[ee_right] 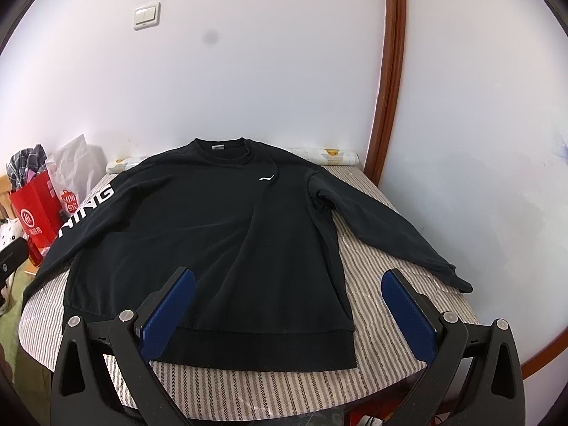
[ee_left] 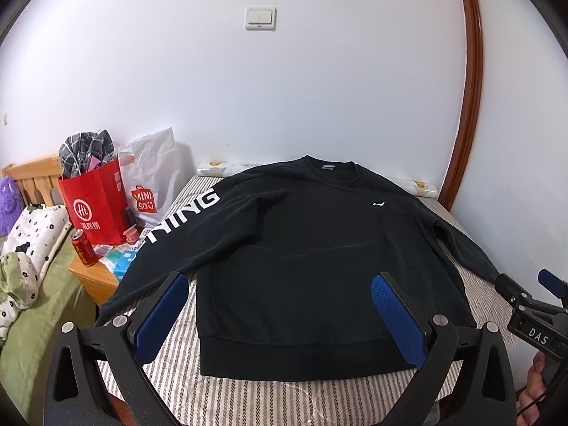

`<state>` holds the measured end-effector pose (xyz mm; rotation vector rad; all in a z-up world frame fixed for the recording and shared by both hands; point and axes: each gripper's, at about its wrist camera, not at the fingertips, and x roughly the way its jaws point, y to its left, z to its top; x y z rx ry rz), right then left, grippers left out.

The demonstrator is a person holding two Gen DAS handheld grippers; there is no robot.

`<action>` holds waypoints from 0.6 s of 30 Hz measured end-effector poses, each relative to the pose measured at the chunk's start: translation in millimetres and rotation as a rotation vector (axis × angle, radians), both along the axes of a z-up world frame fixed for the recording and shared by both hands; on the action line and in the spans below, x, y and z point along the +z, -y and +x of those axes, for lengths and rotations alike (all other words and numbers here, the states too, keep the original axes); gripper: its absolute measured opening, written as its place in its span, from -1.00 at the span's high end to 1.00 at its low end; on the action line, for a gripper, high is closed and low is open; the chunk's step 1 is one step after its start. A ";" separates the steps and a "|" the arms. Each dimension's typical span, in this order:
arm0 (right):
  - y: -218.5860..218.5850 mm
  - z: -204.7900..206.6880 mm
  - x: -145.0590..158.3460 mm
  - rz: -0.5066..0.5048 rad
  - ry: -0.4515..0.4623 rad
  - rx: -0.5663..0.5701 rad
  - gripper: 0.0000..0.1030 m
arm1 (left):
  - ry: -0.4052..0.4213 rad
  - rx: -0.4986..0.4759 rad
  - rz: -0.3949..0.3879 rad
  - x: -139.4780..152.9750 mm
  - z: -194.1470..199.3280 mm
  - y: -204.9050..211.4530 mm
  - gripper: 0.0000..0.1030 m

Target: Fold small clothes

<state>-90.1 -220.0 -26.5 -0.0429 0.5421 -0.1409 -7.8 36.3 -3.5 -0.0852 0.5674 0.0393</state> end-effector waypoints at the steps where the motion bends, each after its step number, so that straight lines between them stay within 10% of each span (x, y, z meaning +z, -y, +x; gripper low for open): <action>1: -1.0 0.4 0.3 -0.006 0.001 0.000 -1.00 | -0.006 -0.001 -0.004 -0.4 1.3 -0.8 -1.00; 18: -3.3 35.4 -2.4 0.050 -0.037 0.040 -1.00 | -0.025 -0.047 0.000 -6.8 33.7 -11.6 -1.00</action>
